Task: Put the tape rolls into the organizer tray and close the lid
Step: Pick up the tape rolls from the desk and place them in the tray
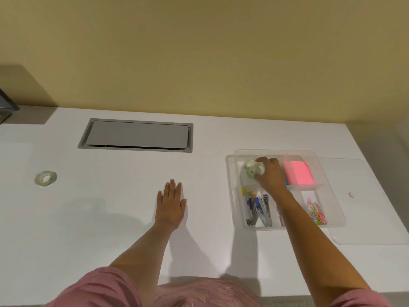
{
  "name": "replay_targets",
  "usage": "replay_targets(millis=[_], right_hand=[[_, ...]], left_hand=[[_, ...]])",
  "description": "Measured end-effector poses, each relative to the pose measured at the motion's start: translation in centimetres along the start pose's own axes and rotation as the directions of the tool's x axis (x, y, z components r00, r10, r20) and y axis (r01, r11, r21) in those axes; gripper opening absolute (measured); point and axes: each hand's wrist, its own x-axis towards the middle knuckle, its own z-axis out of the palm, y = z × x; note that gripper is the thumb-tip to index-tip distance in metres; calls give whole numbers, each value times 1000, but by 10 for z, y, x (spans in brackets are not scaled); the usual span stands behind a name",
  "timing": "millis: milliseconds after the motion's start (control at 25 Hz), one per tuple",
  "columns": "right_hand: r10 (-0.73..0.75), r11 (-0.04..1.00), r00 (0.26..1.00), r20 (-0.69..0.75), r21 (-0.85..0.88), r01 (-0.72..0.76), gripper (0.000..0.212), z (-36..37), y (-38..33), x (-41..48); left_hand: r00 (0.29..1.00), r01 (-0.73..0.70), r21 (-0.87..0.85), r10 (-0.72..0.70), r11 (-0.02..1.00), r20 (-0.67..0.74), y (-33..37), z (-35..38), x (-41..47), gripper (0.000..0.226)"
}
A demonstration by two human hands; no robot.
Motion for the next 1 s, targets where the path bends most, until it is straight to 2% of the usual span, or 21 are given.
replay_targets(millis=[240,480,680,880,1000], right_hand=[[-128,980,978,166,-132,151,45,16,15,10],[-164,976,979,121,-123,179,46,23,10,31],[-195,959,965,178,-172,225,45,28,5,49],[-261,943,951,166,-166,287,45,35,2,51],[-254,950,954,158,-145,277,43,38,10,49]], left_hand=[[997,80,8,-79,997,-18,19,6,4,57],[994,97,-7,-97,995,-47,21,11,7,57],[992,82,-12,-83,997,-94,19,14,10,57],[991,73,-15,-74,997,-109,14,15,16,57],[991,77,-14,-78,997,-108,14,18,17,57]])
